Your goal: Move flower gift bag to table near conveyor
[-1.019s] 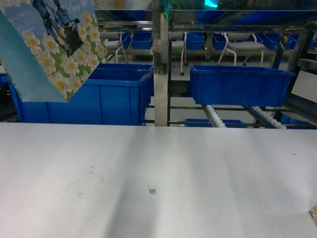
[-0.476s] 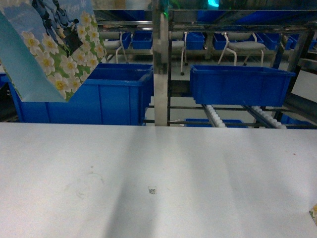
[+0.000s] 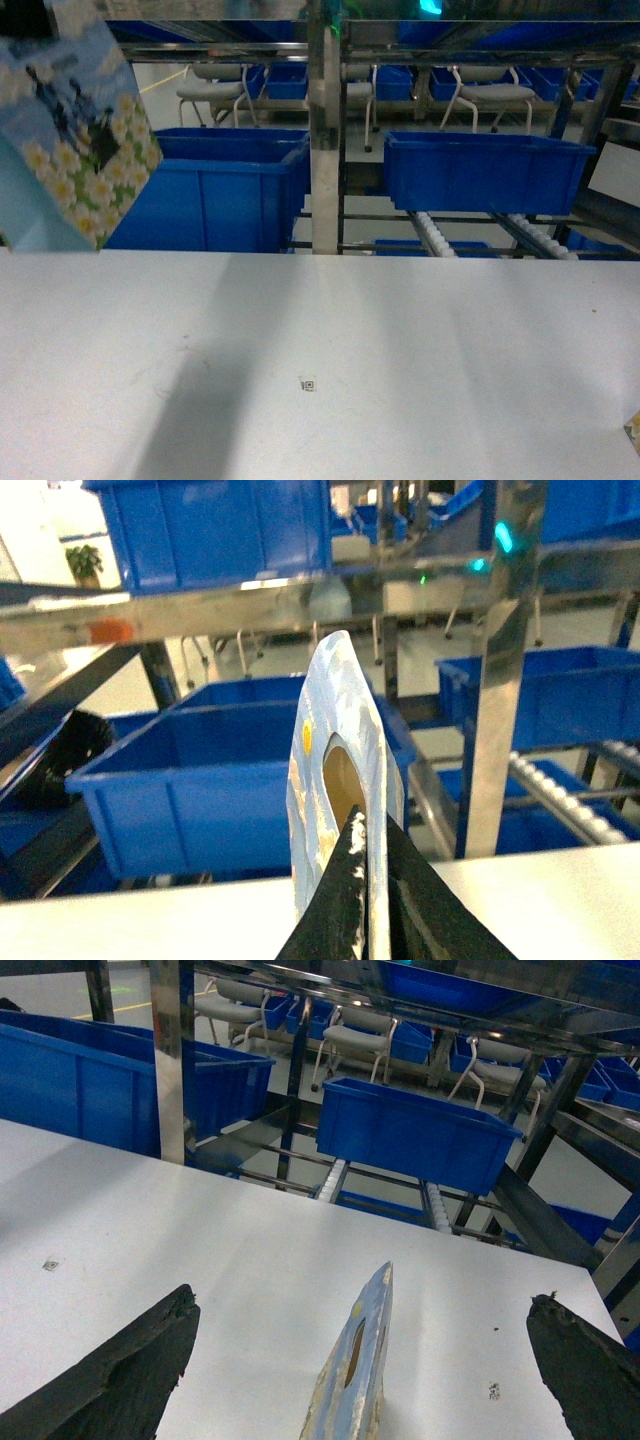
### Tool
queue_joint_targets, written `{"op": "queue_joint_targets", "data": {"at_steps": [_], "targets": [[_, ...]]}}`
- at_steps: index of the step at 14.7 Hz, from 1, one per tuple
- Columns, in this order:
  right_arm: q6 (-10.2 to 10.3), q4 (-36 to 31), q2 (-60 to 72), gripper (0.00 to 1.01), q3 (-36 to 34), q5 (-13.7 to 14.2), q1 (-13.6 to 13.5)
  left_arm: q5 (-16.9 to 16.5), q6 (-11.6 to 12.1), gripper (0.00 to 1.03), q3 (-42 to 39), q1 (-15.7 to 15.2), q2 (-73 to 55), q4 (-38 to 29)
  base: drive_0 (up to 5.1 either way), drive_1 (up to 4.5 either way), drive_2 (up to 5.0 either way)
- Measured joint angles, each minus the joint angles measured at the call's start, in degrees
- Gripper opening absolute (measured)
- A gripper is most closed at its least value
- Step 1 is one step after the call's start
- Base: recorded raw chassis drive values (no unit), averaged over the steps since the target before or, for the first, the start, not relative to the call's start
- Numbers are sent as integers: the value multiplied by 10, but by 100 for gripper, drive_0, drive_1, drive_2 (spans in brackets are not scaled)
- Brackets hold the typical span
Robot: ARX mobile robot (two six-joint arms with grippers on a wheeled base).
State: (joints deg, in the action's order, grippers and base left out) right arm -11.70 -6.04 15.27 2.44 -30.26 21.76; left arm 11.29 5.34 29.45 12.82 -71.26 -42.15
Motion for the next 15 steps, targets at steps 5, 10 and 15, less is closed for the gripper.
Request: {"op": "queue_joint_targets", "data": {"at_steps": [5, 10, 15], "targets": [[0, 0, 0, 98, 0, 0, 0, 141, -71, 2, -238, 26, -239, -316, 0, 0, 0], [0, 0, 0, 98, 0, 0, 0, 194, -99, 2, -263, 59, -323, -330, 0, 0, 0], [0, 0, 0, 98, 0, 0, 0, 186, -106, 2, -263, 57, -322, -329, 0, 0, 0]]}}
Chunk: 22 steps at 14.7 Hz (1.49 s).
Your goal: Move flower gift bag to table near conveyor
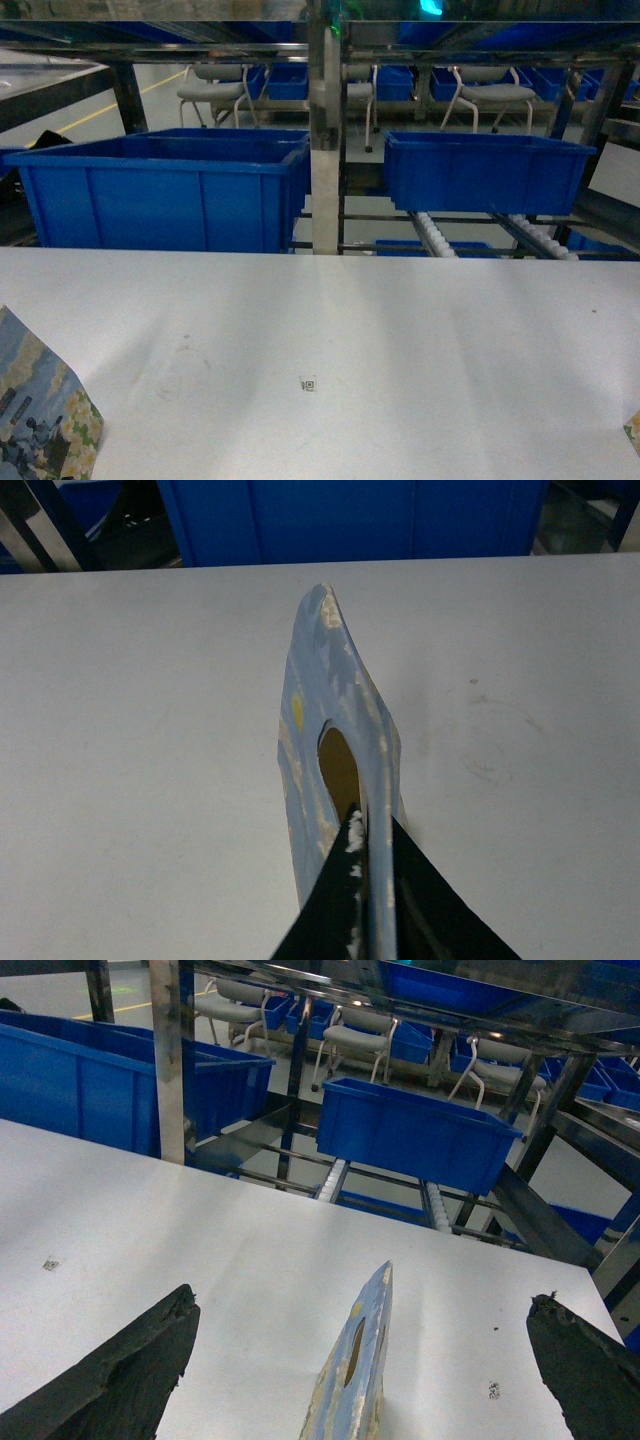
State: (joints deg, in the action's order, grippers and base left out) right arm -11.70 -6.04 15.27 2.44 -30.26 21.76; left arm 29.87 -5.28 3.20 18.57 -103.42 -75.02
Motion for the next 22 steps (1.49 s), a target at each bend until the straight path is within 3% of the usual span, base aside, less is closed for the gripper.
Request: {"op": "queue_joint_targets", "data": {"at_steps": [3, 6, 8, 11, 13, 15, 16, 17, 18, 20, 21, 22], "targets": [[0, 0, 0, 98, 0, 0, 0, -74, -8, 38, -4, -41, 110, 14, 0, 0, 0], [0, 0, 0, 98, 0, 0, 0, -116, -19, 74, 2, -76, 220, 17, 0, 0, 0], [0, 0, 0, 98, 0, 0, 0, -135, -18, 99, 13, -101, 320, 99, 0, 0, 0], [0, 0, 0, 98, 0, 0, 0, -203, -18, 98, 52, -125, 481, 245, 0, 0, 0], [0, 0, 0, 98, 0, 0, 0, -211, -2, 98, 85, -120, 514, 302, 0, 0, 0], [0, 0, 0, 98, 0, 0, 0, -213, 6, 98, 88, -120, 516, 304, 0, 0, 0], [12, 10, -20, 94, -2, 22, -4, -213, 7, 98, 88, -120, 516, 305, 0, 0, 0], [61, 39, -108, 78, -16, 103, -37, -238, 28, 84, 93, -129, 547, 387, 0, 0, 0], [84, 32, -139, 65, -15, 142, -65, -248, 38, 71, 80, -135, 572, 402, 0, 0, 0], [102, 52, -141, 37, -16, 193, -111, -294, 43, 44, 48, -184, 618, 417, 0, 0, 0], [105, 54, -144, 24, -16, 210, -128, -292, 43, 31, 36, -189, 637, 428, 0, 0, 0], [108, 63, -150, 10, -16, 277, -190, -299, 43, 17, 25, -184, 662, 438, 0, 0, 0]]}}
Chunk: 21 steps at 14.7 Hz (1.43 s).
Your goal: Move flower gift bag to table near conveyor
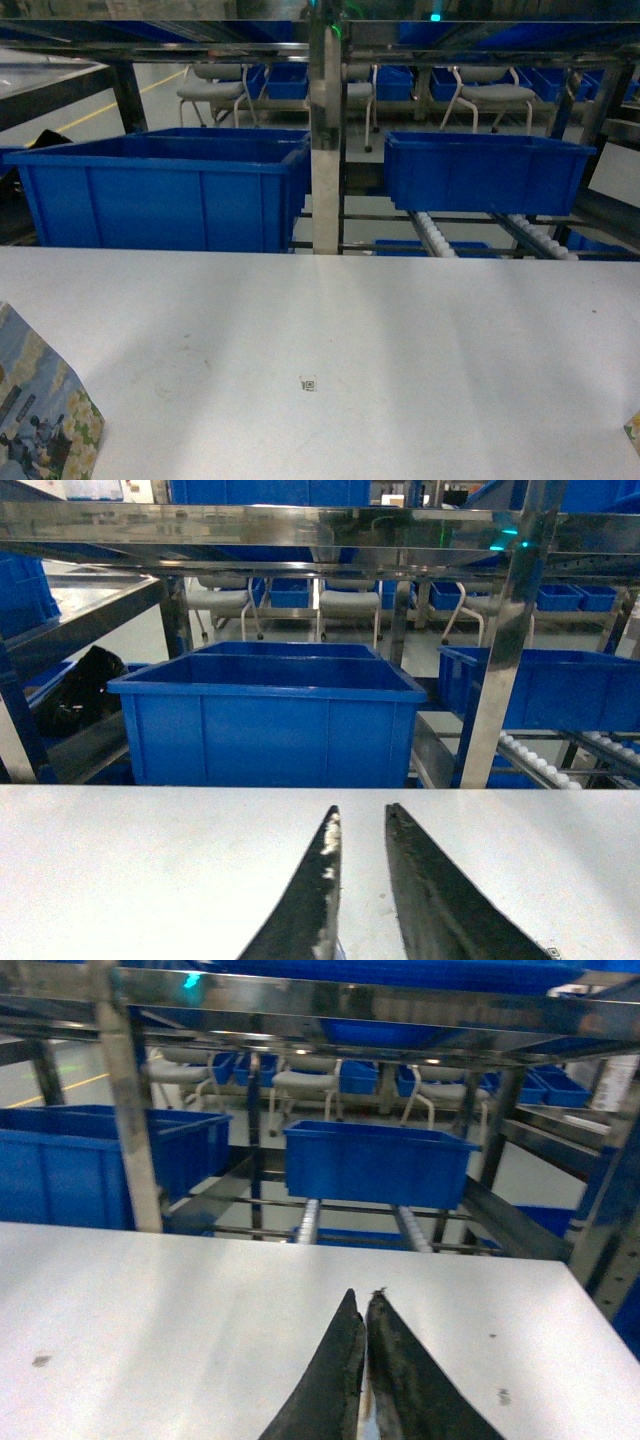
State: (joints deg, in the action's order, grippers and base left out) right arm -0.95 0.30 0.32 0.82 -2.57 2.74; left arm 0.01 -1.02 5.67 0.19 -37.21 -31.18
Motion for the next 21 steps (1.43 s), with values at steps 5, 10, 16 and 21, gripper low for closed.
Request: {"op": "queue_joint_targets", "data": {"at_steps": [5, 10, 16, 21], "targets": [[1, 0, 0, 2, 0, 24, -27, 0, 2, 2, -33, -1, 108, 74, 0, 0, 0], [1, 0, 0, 2, 0, 24, -27, 0, 2, 2, -48, -1, 193, 132, 0, 0, 0], [1, 0, 0, 2, 0, 24, -27, 0, 2, 2, -48, -1, 270, 209, 0, 0, 0], [1, 0, 0, 2, 0, 24, -27, 0, 2, 2, -48, -1, 366, 311, 0, 0, 0]]}}
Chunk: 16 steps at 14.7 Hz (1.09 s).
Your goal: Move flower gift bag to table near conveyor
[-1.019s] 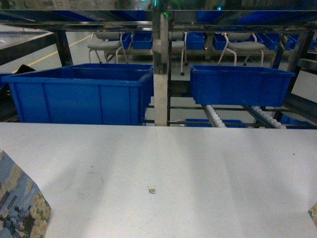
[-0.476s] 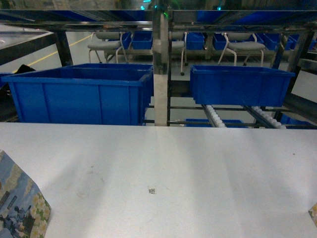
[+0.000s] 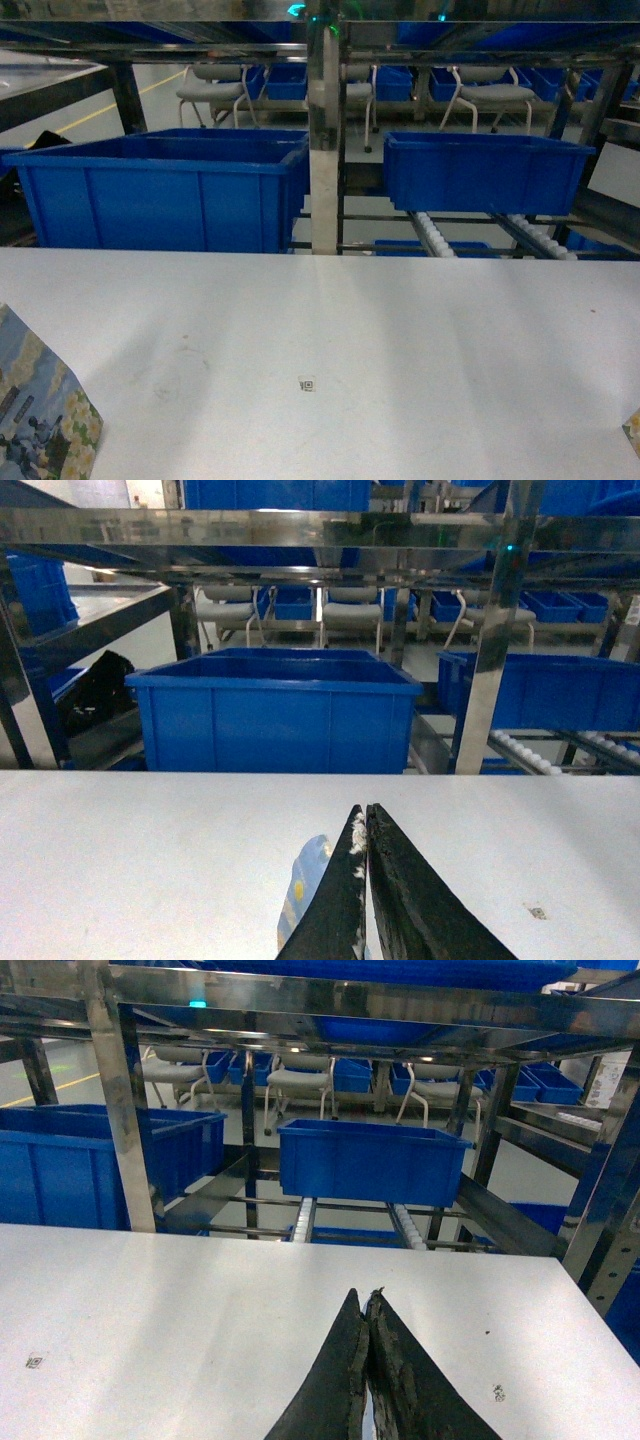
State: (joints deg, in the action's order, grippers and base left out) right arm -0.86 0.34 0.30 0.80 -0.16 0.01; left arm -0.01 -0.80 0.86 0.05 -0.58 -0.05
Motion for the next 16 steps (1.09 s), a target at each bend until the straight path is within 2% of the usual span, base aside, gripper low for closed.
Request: {"op": "queue_joint_targets", "data": {"at_steps": [3, 4, 5, 11, 12, 16], "targets": [[0, -1, 0, 2, 0, 0, 0, 0, 0, 2, 0, 0, 0, 3, 0, 0, 0], [0, -1, 0, 2, 0, 0, 0, 0, 0, 5, 0, 0, 0, 3, 0, 0, 0], [0, -1, 0, 12, 0, 0, 0, 0, 0, 19, 0, 0, 0, 3, 0, 0, 0], [0, -1, 0, 93, 0, 0, 0, 0, 0, 99, 0, 0, 0, 3, 0, 0, 0], [0, -1, 0, 100, 0, 0, 0, 0, 2, 98, 0, 0, 0, 3, 0, 0, 0], [0, -1, 0, 98, 0, 0, 0, 0, 2, 98, 0, 0, 0, 3, 0, 0, 0]]}}
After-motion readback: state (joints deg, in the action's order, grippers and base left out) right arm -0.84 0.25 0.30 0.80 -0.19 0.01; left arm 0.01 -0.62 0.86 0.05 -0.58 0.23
